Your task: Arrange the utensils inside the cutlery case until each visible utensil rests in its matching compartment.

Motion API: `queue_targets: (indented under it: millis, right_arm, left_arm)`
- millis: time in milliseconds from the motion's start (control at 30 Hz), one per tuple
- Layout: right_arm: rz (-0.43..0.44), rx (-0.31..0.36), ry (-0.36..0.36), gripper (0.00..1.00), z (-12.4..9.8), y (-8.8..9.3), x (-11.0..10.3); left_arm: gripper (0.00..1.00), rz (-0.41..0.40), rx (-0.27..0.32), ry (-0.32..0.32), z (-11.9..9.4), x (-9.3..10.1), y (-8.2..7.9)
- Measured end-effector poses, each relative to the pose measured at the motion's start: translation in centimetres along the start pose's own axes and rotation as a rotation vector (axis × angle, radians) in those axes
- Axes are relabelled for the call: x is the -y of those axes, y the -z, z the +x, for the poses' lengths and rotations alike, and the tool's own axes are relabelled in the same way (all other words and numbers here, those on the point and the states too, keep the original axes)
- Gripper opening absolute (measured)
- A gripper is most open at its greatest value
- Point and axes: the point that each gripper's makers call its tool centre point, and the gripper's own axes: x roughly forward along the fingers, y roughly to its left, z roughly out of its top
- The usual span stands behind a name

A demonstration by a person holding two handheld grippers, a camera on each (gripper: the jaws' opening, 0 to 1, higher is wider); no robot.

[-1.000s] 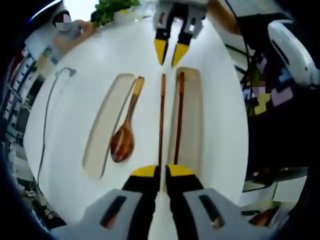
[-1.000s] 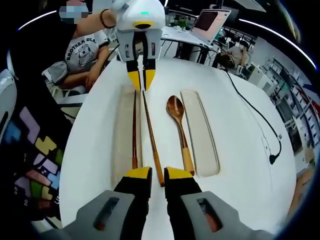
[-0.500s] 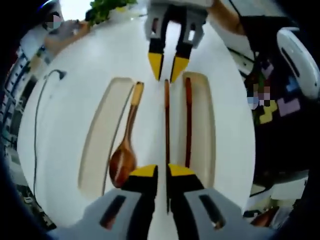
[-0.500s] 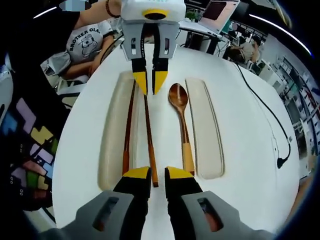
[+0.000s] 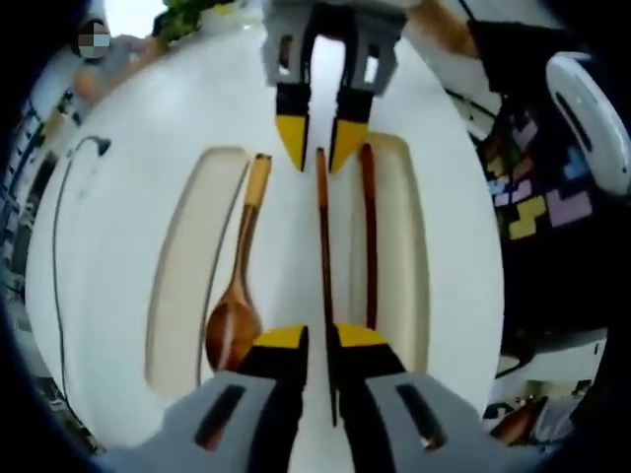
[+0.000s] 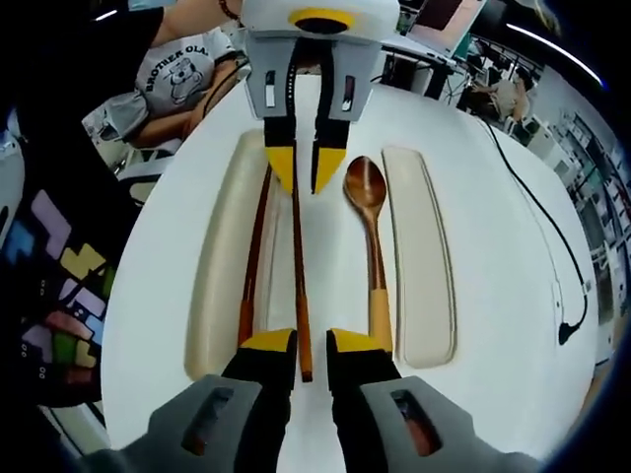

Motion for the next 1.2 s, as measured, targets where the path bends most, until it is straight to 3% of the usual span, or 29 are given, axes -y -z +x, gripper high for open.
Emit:
queue_targets:
  millis: [467,700,800,1200]
  right_arm:
    - [0.057,-0.009,-0.019,0.07,0.6,1.0,0.0]
    - [0.114,0.025,-0.002,0.05,0.6,1.0,0.2]
    - [0.056,0.034,0.000,0.05,0.6,1.0,0.1]
    - [0.041,0.014,-0.005,0.05,0.8,1.0,0.2]
  left_arm:
    - [0.11,-0.007,-0.019,0.009,0.0,0.2,0.6]
    - [0.13,-0.012,-0.019,-0.002,0.0,0.0,0.6]
    - [0.13,-0.028,-0.023,-0.005,0.2,-0.4,0.7]
    - [0.06,-0.036,-0.068,-0.031,0.4,-1.5,1.0]
